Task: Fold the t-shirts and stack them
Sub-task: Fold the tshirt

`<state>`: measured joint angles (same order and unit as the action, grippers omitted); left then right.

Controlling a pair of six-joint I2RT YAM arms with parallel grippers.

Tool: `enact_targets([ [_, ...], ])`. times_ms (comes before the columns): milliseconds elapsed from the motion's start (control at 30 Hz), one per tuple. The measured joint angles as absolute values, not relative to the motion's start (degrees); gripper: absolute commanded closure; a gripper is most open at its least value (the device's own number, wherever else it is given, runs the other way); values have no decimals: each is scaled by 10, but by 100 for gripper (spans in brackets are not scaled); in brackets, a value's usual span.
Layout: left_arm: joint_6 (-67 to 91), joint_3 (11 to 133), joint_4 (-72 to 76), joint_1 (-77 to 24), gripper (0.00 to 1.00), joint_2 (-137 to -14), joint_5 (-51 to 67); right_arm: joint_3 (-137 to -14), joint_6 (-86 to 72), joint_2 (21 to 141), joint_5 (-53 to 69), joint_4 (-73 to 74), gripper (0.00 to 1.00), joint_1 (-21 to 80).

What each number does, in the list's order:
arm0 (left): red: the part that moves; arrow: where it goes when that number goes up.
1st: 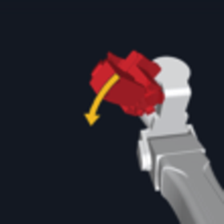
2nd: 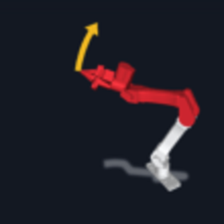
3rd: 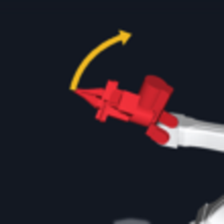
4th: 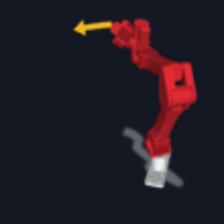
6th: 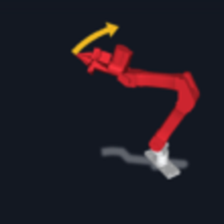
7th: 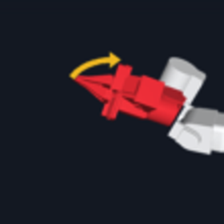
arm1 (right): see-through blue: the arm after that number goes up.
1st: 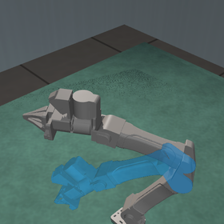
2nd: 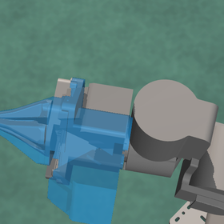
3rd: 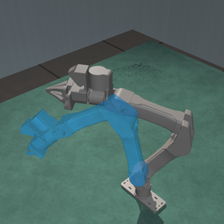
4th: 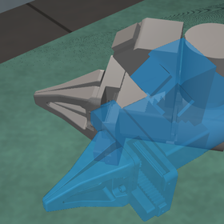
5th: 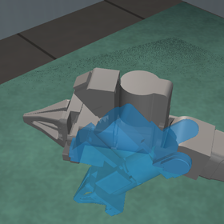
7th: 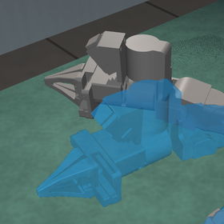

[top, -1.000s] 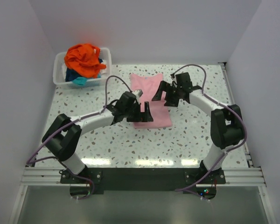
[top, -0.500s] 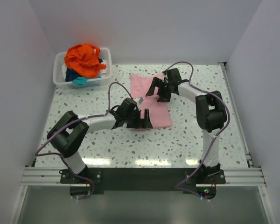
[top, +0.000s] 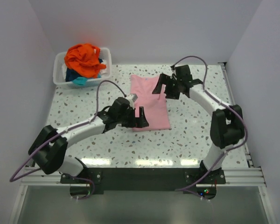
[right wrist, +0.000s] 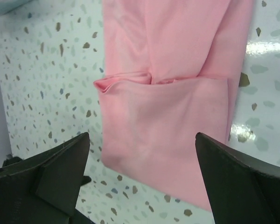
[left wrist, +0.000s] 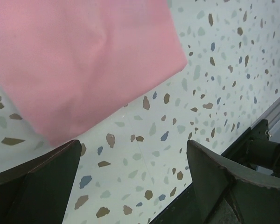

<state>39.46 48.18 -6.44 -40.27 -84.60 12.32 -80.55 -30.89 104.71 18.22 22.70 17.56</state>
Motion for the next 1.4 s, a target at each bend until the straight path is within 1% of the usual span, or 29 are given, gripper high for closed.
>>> enact_targets([
  [167, 406, 456, -91, -401, 0, -758, 65, -672, -309, 860, 156, 201, 1, 176],
  [300, 416, 430, -101, -386, 0, -767, 44, -553, -312, 775, 143, 192, 1, 176],
  [333, 420, 422, -101, -382, 2, -775, 43, -528, -314, 766, 140, 193, 1, 176],
  [400, 426, 412, -100, -376, 8, -799, 43, -485, -317, 756, 132, 194, 1, 176],
  [433, 428, 409, -98, -375, 16, -811, 44, -472, -320, 755, 129, 194, 1, 176],
  [467, 431, 409, -96, -375, 17, -825, 46, -461, -322, 755, 128, 193, 1, 176],
  [500, 434, 408, -93, -375, 20, -839, 48, -452, -323, 755, 126, 192, 1, 176],
  [533, 436, 408, -90, -375, 28, -851, 50, -446, -324, 755, 126, 192, 1, 176],
  [600, 442, 409, -74, -375, 35, -866, 55, -438, -326, 756, 126, 190, 1, 176],
  [633, 444, 409, -67, -375, 40, -872, 57, -436, -326, 756, 125, 188, 2, 176],
  [700, 447, 411, -55, -375, 46, -882, 58, -434, -327, 756, 125, 182, 2, 176],
  [733, 448, 411, -51, -375, 52, -885, 59, -432, -328, 756, 125, 178, 4, 176],
  [800, 453, 412, -41, -375, 57, -894, 61, -423, -331, 756, 126, 166, 5, 176],
  [833, 455, 413, -37, -375, 64, -898, 62, -416, -333, 757, 126, 160, 6, 176],
  [933, 461, 415, -31, -375, 73, -907, 60, -403, -337, 759, 127, 155, 7, 176],
  [1000, 464, 415, -28, -375, 76, -911, 57, -399, -338, 761, 128, 153, 8, 176],
  [1100, 469, 415, -25, -375, 86, -914, 56, -395, -339, 768, 129, 147, 10, 176],
  [1167, 471, 415, -24, -374, 97, -917, 56, -392, -339, 773, 129, 142, 13, 176],
  [1200, 472, 415, -23, -373, 100, -918, 55, -391, -339, 775, 130, 141, 14, 176],
  [1300, 474, 415, -22, -373, 100, -919, 56, -388, -340, 785, 130, 132, 17, 176],
  [1333, 474, 415, -22, -373, 100, -919, 56, -388, -340, 791, 130, 128, 22, 176],
  [1400, 474, 415, -22, -373, 100, -919, 56, -389, -340, 805, 130, 117, 26, 176],
])
